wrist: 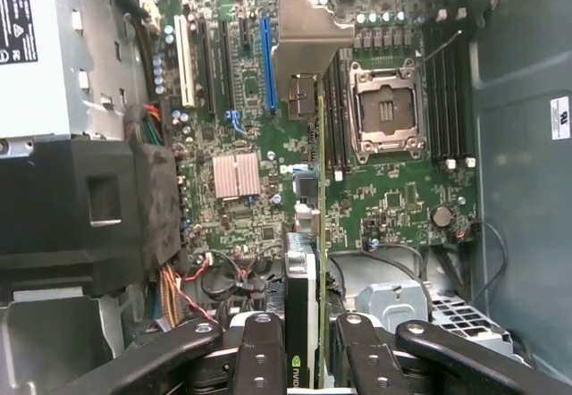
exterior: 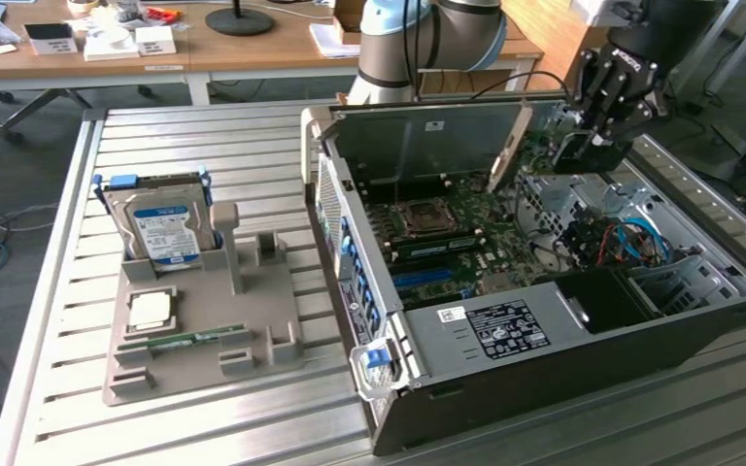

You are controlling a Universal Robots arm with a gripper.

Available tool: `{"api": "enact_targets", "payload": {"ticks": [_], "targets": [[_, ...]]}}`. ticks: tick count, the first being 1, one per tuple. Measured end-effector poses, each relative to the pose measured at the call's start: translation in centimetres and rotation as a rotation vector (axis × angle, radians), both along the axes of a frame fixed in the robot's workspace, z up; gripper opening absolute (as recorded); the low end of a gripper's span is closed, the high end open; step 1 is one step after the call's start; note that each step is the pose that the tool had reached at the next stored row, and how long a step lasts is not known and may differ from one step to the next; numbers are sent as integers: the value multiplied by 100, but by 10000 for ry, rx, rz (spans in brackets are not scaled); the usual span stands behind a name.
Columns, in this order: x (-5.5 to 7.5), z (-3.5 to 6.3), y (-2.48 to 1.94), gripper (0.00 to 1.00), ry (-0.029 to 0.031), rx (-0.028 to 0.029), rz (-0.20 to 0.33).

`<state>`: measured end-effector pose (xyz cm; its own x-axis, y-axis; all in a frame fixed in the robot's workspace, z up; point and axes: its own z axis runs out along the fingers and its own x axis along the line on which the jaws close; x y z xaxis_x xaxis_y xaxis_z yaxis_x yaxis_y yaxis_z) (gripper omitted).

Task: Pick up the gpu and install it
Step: 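Insert the gpu into the slot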

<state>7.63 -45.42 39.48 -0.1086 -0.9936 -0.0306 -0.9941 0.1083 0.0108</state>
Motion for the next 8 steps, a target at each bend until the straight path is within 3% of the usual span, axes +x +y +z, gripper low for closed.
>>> {"api": "enact_targets", "payload": {"ticks": [3, 8], "targets": [[-55, -21, 0, 27, -132, 0, 26], [-231, -39, 0, 27, -195, 1, 25]]}}
